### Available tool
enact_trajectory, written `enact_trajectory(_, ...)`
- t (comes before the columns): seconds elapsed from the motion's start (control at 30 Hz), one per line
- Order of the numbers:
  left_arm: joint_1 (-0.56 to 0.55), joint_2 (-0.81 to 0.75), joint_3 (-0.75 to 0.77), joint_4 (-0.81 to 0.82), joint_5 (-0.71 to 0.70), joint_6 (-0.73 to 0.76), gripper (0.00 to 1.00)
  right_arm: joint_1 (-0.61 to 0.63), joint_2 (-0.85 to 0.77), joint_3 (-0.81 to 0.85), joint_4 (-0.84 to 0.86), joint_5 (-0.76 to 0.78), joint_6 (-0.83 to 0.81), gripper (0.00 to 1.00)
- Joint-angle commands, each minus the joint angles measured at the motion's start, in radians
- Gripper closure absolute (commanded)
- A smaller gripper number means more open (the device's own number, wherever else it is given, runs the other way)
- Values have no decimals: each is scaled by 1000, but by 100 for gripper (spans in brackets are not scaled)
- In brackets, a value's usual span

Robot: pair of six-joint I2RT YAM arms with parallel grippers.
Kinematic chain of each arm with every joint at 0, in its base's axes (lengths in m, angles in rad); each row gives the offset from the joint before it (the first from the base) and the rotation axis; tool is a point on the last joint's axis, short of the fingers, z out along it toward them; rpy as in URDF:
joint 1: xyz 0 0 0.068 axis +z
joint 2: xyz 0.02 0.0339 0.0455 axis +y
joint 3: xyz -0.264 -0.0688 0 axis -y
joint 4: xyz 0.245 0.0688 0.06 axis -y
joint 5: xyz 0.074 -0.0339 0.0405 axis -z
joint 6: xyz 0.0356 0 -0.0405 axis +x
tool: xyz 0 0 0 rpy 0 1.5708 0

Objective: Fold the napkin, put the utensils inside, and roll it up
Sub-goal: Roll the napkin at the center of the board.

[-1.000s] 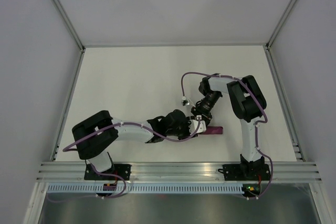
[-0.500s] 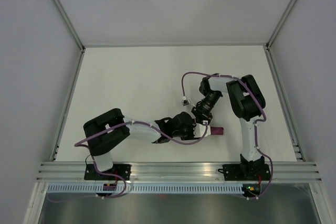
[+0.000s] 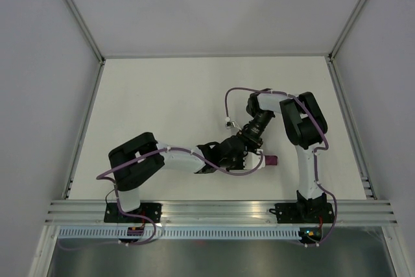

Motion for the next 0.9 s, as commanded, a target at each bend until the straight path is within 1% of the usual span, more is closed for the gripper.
enact_trajectory(0.0,4,54,23,-127,40,-6,89,-23,10,48,266,174,2,39)
enact_trajectory(0.07,7,63,28,-136,59,-28,91,-32,-18,67,272,168,24,33)
enact_trajectory(0.13,13,77,38,-151,60,-52,92,-46,-62,76,312,168,76,30)
enact_trajectory(0.2,27,86,49,-165,63,-70,93,-66,-90,88,355,173,116,29)
enact_trajectory(0.23,31,89,57,-165,69,-89,93,-70,-114,92,376,177,183,29)
enact_trajectory(0.27,36,95,60,-194,77,-98,93,-81,-124,98,390,179,208,28)
enact_trajectory(0.47,74,121,104,-240,131,-184,94,-205,-179,128,472,154,384,28)
enact_trajectory(0.57,97,147,140,-277,158,-235,94,-257,-222,112,507,167,424,28)
enact_trajectory(0.7,128,190,198,-323,183,-301,93,-325,-288,50,558,179,496,30)
enact_trajectory(0.87,160,241,239,-365,212,-393,93,-368,-329,-14,564,205,521,34)
